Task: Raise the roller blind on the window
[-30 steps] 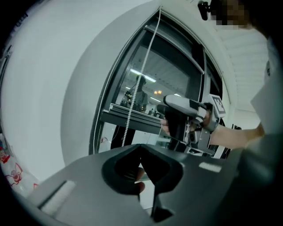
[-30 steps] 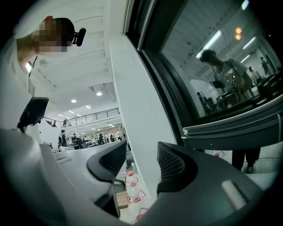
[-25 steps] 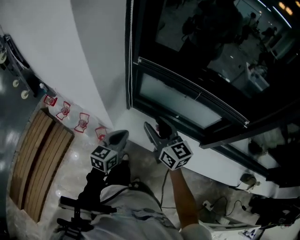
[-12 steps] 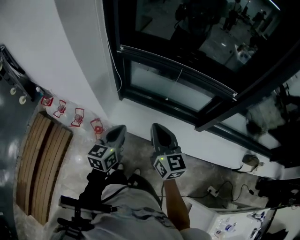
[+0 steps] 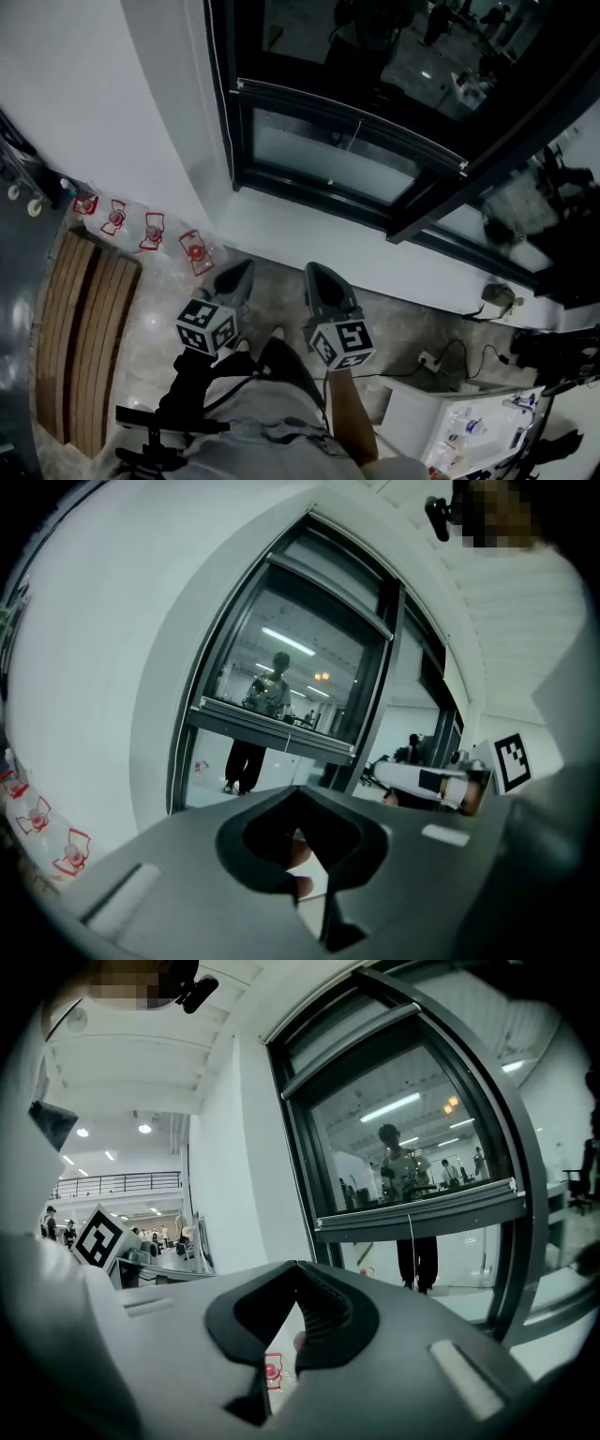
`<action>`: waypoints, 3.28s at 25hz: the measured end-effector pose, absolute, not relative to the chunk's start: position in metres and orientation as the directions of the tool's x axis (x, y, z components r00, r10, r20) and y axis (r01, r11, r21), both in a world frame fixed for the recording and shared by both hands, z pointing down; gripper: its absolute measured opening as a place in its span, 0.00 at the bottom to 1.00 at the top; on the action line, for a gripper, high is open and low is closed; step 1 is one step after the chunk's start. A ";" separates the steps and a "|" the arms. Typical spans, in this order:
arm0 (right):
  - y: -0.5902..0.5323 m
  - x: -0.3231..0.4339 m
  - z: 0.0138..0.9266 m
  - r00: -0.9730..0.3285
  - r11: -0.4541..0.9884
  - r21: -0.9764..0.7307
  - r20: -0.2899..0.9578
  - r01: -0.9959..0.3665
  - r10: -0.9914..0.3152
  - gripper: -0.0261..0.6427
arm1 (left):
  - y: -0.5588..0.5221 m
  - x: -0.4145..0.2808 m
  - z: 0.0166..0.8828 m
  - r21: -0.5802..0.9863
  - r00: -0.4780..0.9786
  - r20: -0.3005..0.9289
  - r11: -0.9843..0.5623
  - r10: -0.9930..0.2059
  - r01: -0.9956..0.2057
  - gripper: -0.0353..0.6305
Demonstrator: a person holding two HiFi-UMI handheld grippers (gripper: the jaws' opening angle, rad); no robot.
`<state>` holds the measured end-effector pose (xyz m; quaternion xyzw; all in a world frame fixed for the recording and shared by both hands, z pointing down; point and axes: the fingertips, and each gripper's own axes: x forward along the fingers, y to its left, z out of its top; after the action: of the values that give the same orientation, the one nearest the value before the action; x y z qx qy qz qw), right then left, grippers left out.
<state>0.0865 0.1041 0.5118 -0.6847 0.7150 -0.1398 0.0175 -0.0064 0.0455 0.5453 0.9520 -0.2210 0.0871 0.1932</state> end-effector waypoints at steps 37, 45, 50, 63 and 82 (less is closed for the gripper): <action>0.309 0.016 0.464 0.147 -0.154 -0.138 0.062 -0.978 -0.987 0.04 | 0.232 -0.069 0.503 0.209 0.874 0.193 -0.852 -0.445 -0.480 0.05; 0.306 0.004 0.441 0.210 -0.210 -0.113 0.013 -0.971 -0.978 0.04 | 0.229 -0.075 0.473 0.169 0.894 0.121 -0.879 -0.431 -0.446 0.05; 0.301 0.002 0.431 0.234 -0.231 -0.106 -0.011 -0.967 -0.972 0.04 | 0.218 -0.079 0.464 0.152 0.902 0.092 -0.889 -0.423 -0.432 0.05; 0.289 -0.014 0.440 0.218 -0.217 -0.091 0.005 -0.972 -0.976 0.04 | 0.207 -0.096 0.470 0.165 0.895 0.093 -0.880 -0.436 -0.445 0.05; 0.289 -0.016 0.435 0.216 -0.214 -0.074 -0.020 -0.974 -0.976 0.04 | 0.205 -0.097 0.469 0.171 0.894 0.091 -0.878 -0.439 -0.448 0.05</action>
<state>-0.0160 0.2893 0.4345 -0.7789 0.6259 -0.0156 0.0352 -0.0970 0.2049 0.4689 0.9686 -0.2288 0.0248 0.0943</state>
